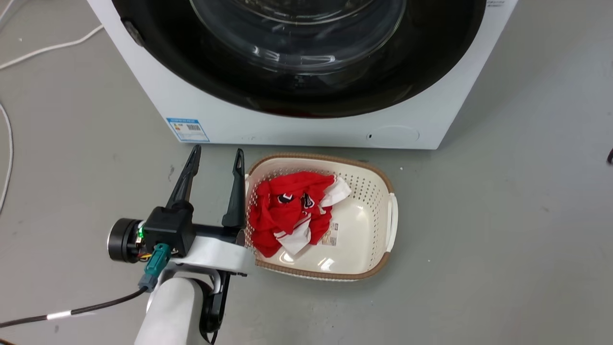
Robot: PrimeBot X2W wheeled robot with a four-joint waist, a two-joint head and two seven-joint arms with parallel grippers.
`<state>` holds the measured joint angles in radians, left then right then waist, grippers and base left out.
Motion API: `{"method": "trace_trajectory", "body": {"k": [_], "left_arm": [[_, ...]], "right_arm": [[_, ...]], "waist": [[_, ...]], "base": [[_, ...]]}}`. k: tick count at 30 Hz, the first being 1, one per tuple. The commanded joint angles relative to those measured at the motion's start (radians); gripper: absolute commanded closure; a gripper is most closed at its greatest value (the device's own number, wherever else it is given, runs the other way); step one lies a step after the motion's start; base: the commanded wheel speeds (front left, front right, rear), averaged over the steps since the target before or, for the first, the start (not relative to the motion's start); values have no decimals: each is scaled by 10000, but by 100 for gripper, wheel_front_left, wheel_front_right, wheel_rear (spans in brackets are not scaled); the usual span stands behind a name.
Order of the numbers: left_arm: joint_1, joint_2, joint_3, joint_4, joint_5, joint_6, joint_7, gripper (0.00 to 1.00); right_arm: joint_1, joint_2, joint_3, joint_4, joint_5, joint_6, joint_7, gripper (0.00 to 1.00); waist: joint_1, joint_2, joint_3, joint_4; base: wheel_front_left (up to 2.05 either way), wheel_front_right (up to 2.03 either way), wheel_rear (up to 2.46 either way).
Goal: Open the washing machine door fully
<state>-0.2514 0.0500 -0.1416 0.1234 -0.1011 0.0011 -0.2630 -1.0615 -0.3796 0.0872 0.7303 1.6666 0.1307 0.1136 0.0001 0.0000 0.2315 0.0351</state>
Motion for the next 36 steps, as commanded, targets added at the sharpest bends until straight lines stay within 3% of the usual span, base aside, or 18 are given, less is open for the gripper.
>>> {"method": "trace_trajectory", "body": {"k": [1,13,18,28,36], "left_arm": [[-147,5,-21,-70,29,36,-28,0],[-697,7,-141,-420,91,169,-28,0],[-933,7,-216,-553,51,222,-27,0],[-1259,7,-328,-687,-13,364,-27,0],[-1332,7,-355,-616,-32,434,-27,0]], "right_arm": [[-430,-87,224,272,-152,0,248,100],[-4331,222,2753,3074,-2038,0,3076,100],[-5276,378,3258,3981,-2711,0,3294,100],[-6242,541,3626,4919,-3278,0,3707,100],[-6104,575,3830,4643,-3220,0,5076,100]], "waist": [[-1,0,247,130],[-1,0,1273,418],[-1,0,1730,526],[-1,0,2404,633],[-1,0,2495,590]], "base": [[0,0,0],[0,0,0],[0,0,0],[0,0,0],[0,0,0]]}}
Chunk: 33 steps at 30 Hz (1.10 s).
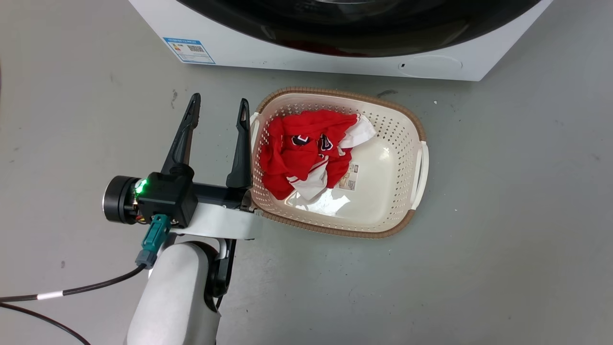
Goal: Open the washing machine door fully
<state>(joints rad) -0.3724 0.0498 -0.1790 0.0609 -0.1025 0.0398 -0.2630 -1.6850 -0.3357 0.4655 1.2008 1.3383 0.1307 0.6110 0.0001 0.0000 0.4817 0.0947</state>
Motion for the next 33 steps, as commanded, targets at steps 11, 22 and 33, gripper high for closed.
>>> {"method": "trace_trajectory", "body": {"k": [11,22,33], "left_arm": [[8,9,-18,241,-84,76,-27,0],[608,9,131,593,31,-54,-27,0],[1398,7,287,949,178,-235,-27,0]], "right_arm": [[1014,-14,-138,-840,701,0,2059,100],[2587,328,-192,-1623,1337,0,3549,100],[4912,1072,-44,-2910,1890,0,4319,100]], "waist": [[-1,0,-505,-138],[-1,0,-1612,-357],[-1,0,-2943,-497]], "base": [[0,0,0],[0,0,0],[0,0,0]]}}
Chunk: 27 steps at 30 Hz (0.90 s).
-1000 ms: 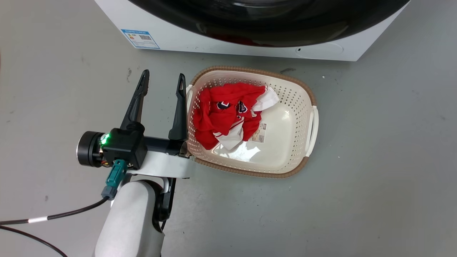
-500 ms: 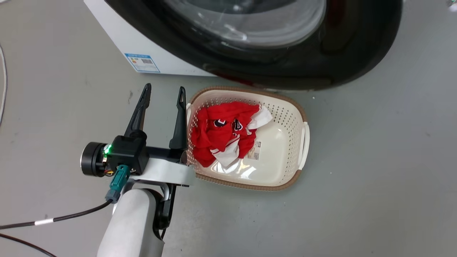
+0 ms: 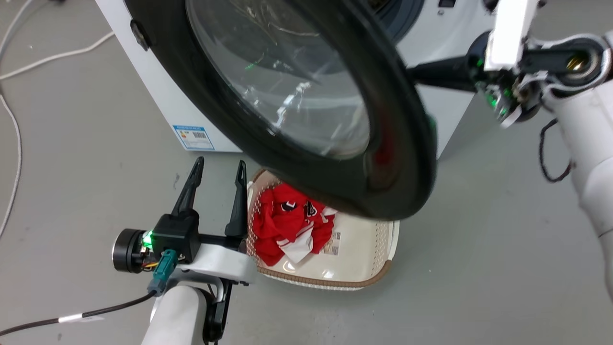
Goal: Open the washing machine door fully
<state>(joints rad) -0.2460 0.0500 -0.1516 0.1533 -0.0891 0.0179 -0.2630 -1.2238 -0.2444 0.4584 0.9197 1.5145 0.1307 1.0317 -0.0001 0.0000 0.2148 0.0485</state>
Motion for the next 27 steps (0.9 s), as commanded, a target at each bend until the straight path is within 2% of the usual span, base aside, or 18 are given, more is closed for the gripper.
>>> {"method": "trace_trajectory", "body": {"k": [1,21,25,27], "left_arm": [[203,7,6,58,42,-36,-27,0],[994,7,45,226,72,-130,-27,0],[1044,7,15,224,29,-102,-27,0],[1099,7,1,214,3,-98,-27,0]], "right_arm": [[515,235,27,-216,174,0,161,100],[3104,1134,445,-2299,797,0,867,100],[3398,1090,347,-2623,720,0,482,100],[3572,990,80,-2929,629,0,-211,100]], "waist": [[1,0,-379,-30],[1,0,-1401,299],[1,0,-1480,308],[1,0,-1510,302]], "base": [[0,0,0],[0,0,0],[0,0,0],[0,0,0]]}}
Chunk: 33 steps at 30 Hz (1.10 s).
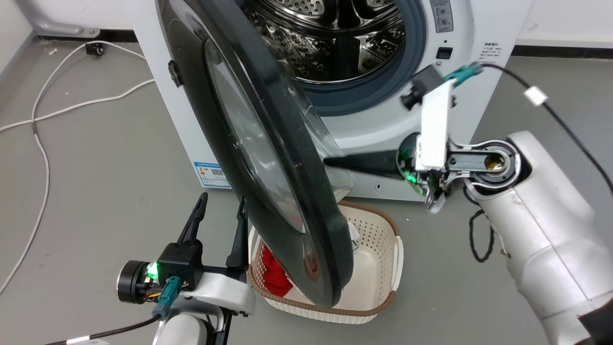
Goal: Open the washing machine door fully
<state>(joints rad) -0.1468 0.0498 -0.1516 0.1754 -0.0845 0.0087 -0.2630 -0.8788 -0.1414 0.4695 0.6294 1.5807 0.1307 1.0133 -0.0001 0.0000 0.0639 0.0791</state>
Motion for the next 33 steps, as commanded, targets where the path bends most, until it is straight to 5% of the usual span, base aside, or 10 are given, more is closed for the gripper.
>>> {"method": "trace_trajectory", "body": {"k": [1,9,14,20,21,23,24,29,33], "left_arm": [[120,9,9,-18,-48,8,-27,0],[241,46,337,-103,36,55,-27,0],[395,61,502,-105,82,40,-27,0],[506,59,633,-82,99,32,-27,0],[531,63,657,-66,101,20,-27,0],[564,61,689,-35,97,9,-27,0],[578,60,710,-23,98,-3,-27,0],[636,57,777,-7,106,-42,-27,0],[715,52,800,10,102,-52,-27,0]], "right_arm": [[203,-138,-156,-198,-197,0,-470,100],[1668,-661,-2014,-1359,-984,0,-4807,100],[3082,-1267,-2600,-1916,-2528,0,-7526,100],[5287,-1006,-3159,-2609,-2962,0,-9157,100],[5660,-929,-3262,-2748,-2977,0,-9348,89],[6393,-742,-3425,-2998,-2910,0,-9606,49],[6716,-631,-3534,-3118,-2870,0,-9754,5],[8024,-212,-3787,-3710,-3386,0,-10513,0],[8515,-266,-3933,-3969,-5179,0,-11591,0]], "waist": [[1,0,1,-12],[1,0,-76,-332],[1,0,-180,-521],[1,0,-327,-724],[1,0,-351,-749],[1,0,-404,-787],[1,0,-430,-804],[1,0,-504,-859],[1,0,-543,-884]], "base": [[0,0,0],[0,0,0],[0,0,0],[0,0,0],[0,0,0],[0,0,0],[0,0,0],[0,0,0],[0,0,0]]}}
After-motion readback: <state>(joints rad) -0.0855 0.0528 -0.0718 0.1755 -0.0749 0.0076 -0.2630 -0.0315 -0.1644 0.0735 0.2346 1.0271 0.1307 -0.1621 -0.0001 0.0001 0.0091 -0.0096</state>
